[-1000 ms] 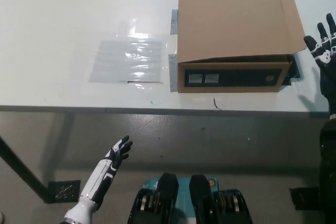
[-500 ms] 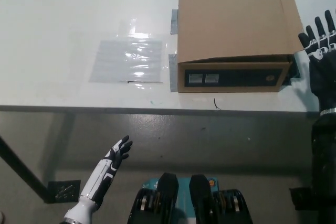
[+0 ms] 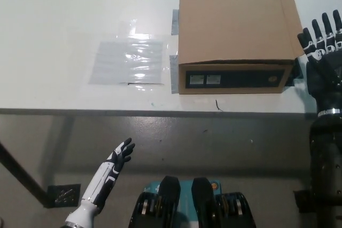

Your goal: A small storage box is placed at the center of the table and the robot uses its right hand to slide under its lid and push it upwards to open it

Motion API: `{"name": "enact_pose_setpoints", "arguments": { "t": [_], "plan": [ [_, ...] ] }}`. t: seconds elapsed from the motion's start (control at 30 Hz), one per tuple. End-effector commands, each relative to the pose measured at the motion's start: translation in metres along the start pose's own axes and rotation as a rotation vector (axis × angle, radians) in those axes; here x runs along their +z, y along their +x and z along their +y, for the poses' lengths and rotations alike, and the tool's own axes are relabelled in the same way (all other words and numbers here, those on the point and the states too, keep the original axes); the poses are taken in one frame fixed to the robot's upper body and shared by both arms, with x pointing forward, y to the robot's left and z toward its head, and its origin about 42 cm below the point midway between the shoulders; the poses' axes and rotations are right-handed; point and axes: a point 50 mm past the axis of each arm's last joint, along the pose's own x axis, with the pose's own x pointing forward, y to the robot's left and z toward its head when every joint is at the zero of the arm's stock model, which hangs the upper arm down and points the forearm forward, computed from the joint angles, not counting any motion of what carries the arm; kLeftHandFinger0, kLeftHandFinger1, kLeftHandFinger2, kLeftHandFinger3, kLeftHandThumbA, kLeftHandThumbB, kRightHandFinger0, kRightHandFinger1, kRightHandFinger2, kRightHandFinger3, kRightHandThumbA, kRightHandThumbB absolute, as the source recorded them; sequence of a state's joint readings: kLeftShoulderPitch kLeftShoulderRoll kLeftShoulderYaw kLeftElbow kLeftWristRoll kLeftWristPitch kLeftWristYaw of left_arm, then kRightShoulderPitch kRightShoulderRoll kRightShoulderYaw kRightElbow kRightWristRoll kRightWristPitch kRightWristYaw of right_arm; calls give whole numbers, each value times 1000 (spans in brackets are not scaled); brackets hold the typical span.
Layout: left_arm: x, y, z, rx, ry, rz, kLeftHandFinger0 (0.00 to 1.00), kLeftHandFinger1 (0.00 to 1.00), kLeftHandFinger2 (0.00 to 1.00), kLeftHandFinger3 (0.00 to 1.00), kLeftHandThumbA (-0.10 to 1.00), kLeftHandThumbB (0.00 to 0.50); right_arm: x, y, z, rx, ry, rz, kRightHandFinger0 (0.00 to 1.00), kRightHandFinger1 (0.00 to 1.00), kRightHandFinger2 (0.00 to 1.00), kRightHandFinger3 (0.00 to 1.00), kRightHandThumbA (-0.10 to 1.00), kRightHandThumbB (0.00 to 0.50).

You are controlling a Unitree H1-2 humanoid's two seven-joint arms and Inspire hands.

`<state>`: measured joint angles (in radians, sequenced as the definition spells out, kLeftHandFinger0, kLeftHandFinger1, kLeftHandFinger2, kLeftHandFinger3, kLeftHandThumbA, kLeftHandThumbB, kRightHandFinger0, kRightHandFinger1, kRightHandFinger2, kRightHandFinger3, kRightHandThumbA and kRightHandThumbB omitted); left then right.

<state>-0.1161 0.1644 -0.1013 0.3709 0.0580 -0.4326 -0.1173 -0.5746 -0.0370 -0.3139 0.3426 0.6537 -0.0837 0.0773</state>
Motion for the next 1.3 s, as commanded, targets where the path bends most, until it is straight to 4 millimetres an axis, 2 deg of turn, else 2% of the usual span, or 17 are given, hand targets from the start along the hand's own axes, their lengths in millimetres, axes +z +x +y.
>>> {"name": "enact_pose_setpoints", "arguments": {
  "t": [0.0,0.13,0.3,0.5,0.6,0.83,1.1,1.27],
  "plan": [
    [13,8,9,-16,22,-80,1000,1000,1000,1000,1000,500,6,21,33,100,31,-37,1000,1000,1000,1000,1000,337],
    [14,10,7,-17,24,-81,1000,1000,1000,1000,1000,500,8,21,33,112,-3,-43,1000,1000,1000,1000,1000,328],
    [14,9,10,-13,23,-81,1000,1000,1000,1000,1000,500,20,24,30,115,-8,-67,1000,1000,1000,1000,1000,360],
    [13,8,9,-18,26,-78,1000,1000,1000,1000,1000,500,37,28,17,98,-57,-109,1000,1000,1000,1000,1000,343],
    [13,7,8,-15,26,-79,1000,1000,1000,1000,1000,500,41,30,12,79,-72,-112,1000,1000,1000,1000,1000,348],
    [13,9,9,-15,30,-77,1000,1000,1000,1000,1000,500,46,31,2,52,-107,-139,1000,1000,1000,1000,1000,315],
    [14,9,9,-25,19,-83,1000,1000,1000,1000,1000,500,35,31,2,49,-73,-112,1000,1000,1000,1000,1000,299],
    [14,9,8,-18,19,-82,1000,1000,1000,1000,1000,500,21,31,3,41,-6,-75,1000,1000,1000,1000,1000,350]
  ]
}}
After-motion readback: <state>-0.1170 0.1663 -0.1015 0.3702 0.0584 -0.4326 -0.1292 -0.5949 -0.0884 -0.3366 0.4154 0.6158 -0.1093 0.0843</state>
